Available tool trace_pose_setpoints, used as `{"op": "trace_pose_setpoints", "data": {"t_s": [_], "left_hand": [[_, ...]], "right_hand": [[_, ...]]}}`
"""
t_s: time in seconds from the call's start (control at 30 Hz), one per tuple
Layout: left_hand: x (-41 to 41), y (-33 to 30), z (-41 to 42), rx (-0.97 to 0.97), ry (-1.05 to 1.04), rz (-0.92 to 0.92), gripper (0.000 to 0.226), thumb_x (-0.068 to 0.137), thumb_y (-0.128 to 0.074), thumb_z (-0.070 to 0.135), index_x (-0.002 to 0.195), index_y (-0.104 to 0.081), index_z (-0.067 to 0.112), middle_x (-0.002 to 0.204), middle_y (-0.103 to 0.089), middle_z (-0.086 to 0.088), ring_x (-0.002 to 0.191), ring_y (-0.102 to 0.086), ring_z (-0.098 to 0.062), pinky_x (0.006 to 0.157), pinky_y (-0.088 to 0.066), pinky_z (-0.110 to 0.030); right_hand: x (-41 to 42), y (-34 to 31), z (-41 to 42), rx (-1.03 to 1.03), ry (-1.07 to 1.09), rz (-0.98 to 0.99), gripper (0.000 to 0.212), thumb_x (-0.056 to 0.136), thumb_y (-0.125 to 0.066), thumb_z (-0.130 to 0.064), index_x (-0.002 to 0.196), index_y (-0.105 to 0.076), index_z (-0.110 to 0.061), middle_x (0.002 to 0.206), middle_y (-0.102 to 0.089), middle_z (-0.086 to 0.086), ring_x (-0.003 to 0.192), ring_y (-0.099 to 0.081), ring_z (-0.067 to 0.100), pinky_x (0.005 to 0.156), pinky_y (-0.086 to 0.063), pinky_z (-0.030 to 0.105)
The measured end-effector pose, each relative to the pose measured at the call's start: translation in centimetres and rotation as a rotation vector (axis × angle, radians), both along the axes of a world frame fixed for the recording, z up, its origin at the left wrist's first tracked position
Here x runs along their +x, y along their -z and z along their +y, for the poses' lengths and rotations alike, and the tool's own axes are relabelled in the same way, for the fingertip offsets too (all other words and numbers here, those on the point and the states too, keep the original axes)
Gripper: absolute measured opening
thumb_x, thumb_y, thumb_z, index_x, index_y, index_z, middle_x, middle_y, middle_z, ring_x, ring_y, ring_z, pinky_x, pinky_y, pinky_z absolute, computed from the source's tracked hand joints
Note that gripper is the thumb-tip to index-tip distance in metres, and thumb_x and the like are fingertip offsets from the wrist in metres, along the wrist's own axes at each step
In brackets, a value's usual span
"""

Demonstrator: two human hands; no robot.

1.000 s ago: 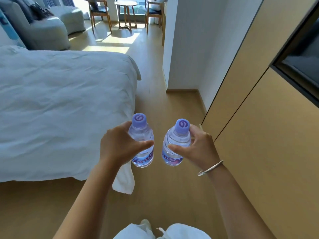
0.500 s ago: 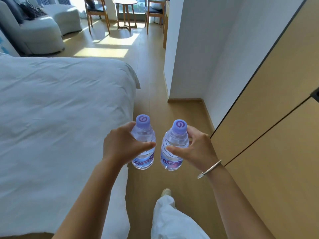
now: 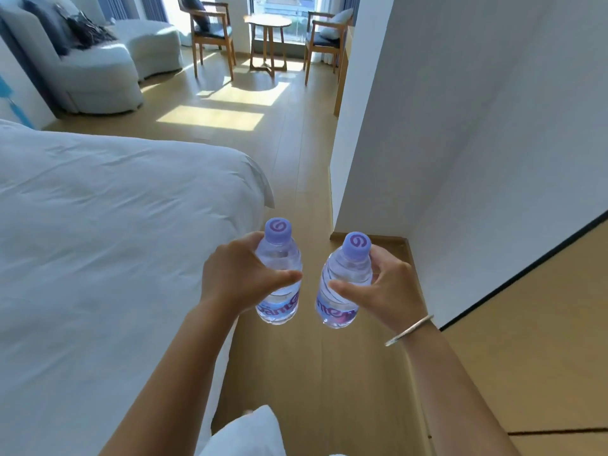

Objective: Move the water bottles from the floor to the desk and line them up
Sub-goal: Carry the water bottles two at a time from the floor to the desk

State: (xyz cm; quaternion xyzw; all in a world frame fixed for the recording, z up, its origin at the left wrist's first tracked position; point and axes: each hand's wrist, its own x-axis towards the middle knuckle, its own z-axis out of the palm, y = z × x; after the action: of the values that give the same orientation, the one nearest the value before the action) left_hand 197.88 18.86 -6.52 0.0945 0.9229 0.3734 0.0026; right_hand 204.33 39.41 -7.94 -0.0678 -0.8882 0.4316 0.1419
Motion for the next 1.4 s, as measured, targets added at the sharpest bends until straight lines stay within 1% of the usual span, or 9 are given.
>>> {"op": "trace_pose_setpoints", "data": {"t_s": [0.13,0.27,0.6,0.7,0.77,0.93,1.1,1.27,1.4], "left_hand": [[-7.7,0.7,1.8,-0.015,0.003,-0.028,0.052,0.052,-0.078,0.055,0.096,-0.068,0.029,0.088,-0.071,0.006,0.081,-0.063,-0.017,0.069,-0.043,-0.026],[-17.5,1.3,3.3,-0.036,0.039,-0.004,0.059,0.049,-0.064,0.064,0.098,-0.067,0.031,0.088,-0.071,0.007,0.080,-0.064,-0.016,0.070,-0.049,-0.029],[-40.2,-1.1,5.6,-0.054,0.057,0.043,0.060,0.048,-0.065,0.062,0.097,-0.067,0.026,0.089,-0.071,0.003,0.080,-0.062,-0.019,0.068,-0.045,-0.028],[-45.3,-1.1,6.7,-0.052,0.052,0.012,0.052,0.055,-0.079,0.055,0.096,-0.067,0.026,0.089,-0.070,0.003,0.080,-0.061,-0.019,0.068,-0.041,-0.027],[-48.7,-0.6,7.7,-0.058,0.054,0.010,0.047,0.058,-0.081,0.050,0.096,-0.067,0.025,0.089,-0.070,0.003,0.081,-0.062,-0.019,0.068,-0.042,-0.027],[-58.1,1.0,11.4,-0.066,0.063,0.012,0.063,0.046,-0.065,0.065,0.096,-0.067,0.027,0.091,-0.071,0.004,0.082,-0.064,-0.019,0.071,-0.050,-0.031],[-68.4,1.1,16.4,-0.041,0.056,-0.003,0.067,0.041,-0.063,0.068,0.094,-0.068,0.028,0.084,-0.070,0.008,0.079,-0.065,-0.016,0.071,-0.052,-0.032],[-78.4,0.3,20.9,-0.020,-0.001,0.001,0.052,0.050,-0.074,0.060,0.090,-0.068,0.027,0.078,-0.069,0.010,0.074,-0.063,-0.013,0.065,-0.047,-0.026],[-85.5,-0.3,23.4,0.000,-0.037,-0.012,0.052,0.045,-0.066,0.059,0.088,-0.068,0.031,0.077,-0.069,0.012,0.075,-0.064,-0.012,0.068,-0.050,-0.028]], "right_hand": [[-8.0,1.1,1.9,-0.033,-0.020,-0.043,0.043,0.059,-0.080,-0.040,0.097,-0.067,-0.025,0.083,-0.070,-0.009,0.078,-0.066,0.011,0.073,-0.055,0.039],[-17.6,1.7,3.0,-0.070,-0.019,-0.040,0.052,0.054,-0.071,-0.054,0.096,-0.067,-0.025,0.084,-0.071,-0.007,0.079,-0.067,0.012,0.073,-0.056,0.040],[-39.1,0.3,5.0,-0.065,0.029,-0.002,0.046,0.059,-0.081,-0.037,0.100,-0.068,-0.020,0.085,-0.072,-0.004,0.079,-0.068,0.013,0.074,-0.056,0.034],[-44.2,0.5,6.2,-0.051,0.042,-0.002,0.042,0.061,-0.085,-0.028,0.099,-0.068,-0.021,0.084,-0.071,-0.004,0.078,-0.067,0.014,0.074,-0.056,0.037],[-47.6,0.9,7.1,-0.050,0.040,-0.001,0.041,0.062,-0.085,-0.027,0.098,-0.068,-0.020,0.084,-0.071,-0.003,0.078,-0.067,0.015,0.073,-0.056,0.037],[-56.7,1.7,10.6,-0.039,0.018,-0.013,0.042,0.066,-0.082,-0.030,0.103,-0.067,-0.018,0.090,-0.070,-0.003,0.081,-0.065,0.012,0.075,-0.056,0.029],[-67.6,1.9,15.8,-0.050,0.009,-0.024,0.038,0.061,-0.084,-0.028,0.095,-0.069,-0.019,0.083,-0.071,-0.004,0.078,-0.065,0.015,0.074,-0.054,0.039],[-78.2,0.6,20.9,-0.018,-0.028,0.031,0.048,0.058,-0.075,-0.046,0.098,-0.069,-0.019,0.084,-0.071,-0.005,0.077,-0.065,0.014,0.071,-0.056,0.034],[-85.6,0.4,23.8,0.005,-0.037,0.055,0.042,0.063,-0.084,-0.031,0.100,-0.067,-0.021,0.084,-0.069,-0.007,0.077,-0.064,0.012,0.071,-0.057,0.033]]}}
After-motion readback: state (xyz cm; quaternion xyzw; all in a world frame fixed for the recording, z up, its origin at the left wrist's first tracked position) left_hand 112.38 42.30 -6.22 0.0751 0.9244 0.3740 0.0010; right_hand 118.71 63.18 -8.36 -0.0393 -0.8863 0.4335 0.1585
